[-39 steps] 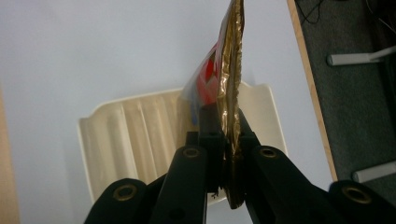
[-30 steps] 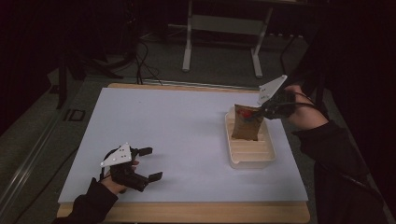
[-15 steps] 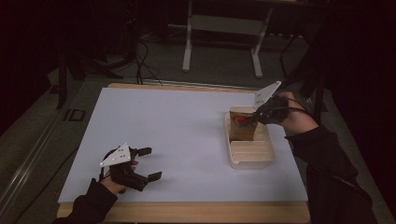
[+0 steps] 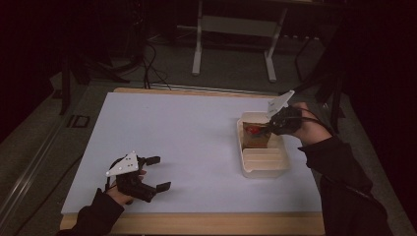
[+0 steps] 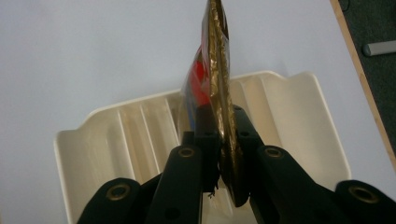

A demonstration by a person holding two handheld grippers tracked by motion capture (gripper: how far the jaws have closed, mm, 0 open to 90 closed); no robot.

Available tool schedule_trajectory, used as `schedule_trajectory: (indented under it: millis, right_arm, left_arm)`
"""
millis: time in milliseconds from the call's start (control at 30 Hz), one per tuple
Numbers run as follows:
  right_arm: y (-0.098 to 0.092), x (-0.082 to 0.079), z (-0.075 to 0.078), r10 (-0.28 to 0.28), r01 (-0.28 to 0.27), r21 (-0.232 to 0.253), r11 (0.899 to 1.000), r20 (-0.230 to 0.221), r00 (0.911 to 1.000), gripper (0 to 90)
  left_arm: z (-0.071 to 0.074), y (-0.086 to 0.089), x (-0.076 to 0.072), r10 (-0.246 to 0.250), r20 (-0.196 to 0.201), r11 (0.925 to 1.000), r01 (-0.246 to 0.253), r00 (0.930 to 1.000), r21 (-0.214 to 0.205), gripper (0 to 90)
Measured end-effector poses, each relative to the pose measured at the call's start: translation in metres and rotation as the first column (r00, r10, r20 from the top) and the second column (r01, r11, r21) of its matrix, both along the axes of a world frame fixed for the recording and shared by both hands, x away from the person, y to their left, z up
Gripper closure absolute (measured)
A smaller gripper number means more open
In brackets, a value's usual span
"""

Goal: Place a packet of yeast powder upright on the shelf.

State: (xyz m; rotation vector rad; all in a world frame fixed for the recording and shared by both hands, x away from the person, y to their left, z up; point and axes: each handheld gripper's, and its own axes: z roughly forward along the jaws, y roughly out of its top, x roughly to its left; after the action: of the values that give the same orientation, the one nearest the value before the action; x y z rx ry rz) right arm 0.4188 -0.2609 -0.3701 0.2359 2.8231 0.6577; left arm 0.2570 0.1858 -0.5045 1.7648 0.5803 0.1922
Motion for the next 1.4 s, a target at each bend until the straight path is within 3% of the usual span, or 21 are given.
schedule_trajectory:
  millis: [200,333,533,667,767,900,1200,1400]
  right_arm:
    - [-0.006,0.001,-0.001,-0.023,0.023,0.008,1.000,-0.011,0.9997,82.3]
    - [-0.005,0.000,0.002,-0.037,0.037,0.001,0.999,0.011,0.9993,71.3]
    - [-0.002,-0.006,0.012,-0.064,0.062,0.040,0.997,0.036,0.9973,64.3]
    - [-0.002,-0.009,0.022,-0.092,0.088,0.094,0.992,0.039,0.9950,56.2]
    - [-0.002,-0.011,0.024,-0.086,0.081,0.107,0.991,0.040,0.9955,55.1]
    - [0.001,-0.017,0.031,-0.094,0.085,0.159,0.984,0.051,0.9942,49.0]
    - [0.010,-0.028,0.038,-0.107,0.094,0.209,0.973,0.054,0.9928,43.5]
    - [0.015,-0.035,0.037,-0.157,0.141,0.245,0.959,0.047,0.9865,33.5]
  left_arm:
    - [0.000,-0.001,0.001,-0.008,0.000,1.0000,0.008,1.0000,0.004,2.5]
    - [0.000,-0.001,0.000,-0.010,0.003,0.9999,0.010,0.9999,0.003,2.5]
    - [-0.001,-0.001,0.000,-0.005,0.000,1.0000,0.005,1.0000,0.001,2.5]
    - [-0.001,-0.001,-0.001,-0.008,0.003,0.9999,0.008,1.0000,0.011,2.5]
    - [-0.001,-0.001,-0.001,-0.008,0.003,0.9999,0.008,1.0000,0.008,2.5]
    - [0.000,0.000,-0.001,-0.005,0.008,1.0000,0.004,1.0000,0.007,2.5]
    - [0.000,-0.001,-0.001,-0.006,0.009,0.9999,0.006,0.9999,0.012,2.5]
    - [0.000,0.000,-0.001,-0.003,0.011,1.0000,0.003,0.9999,0.009,2.5]
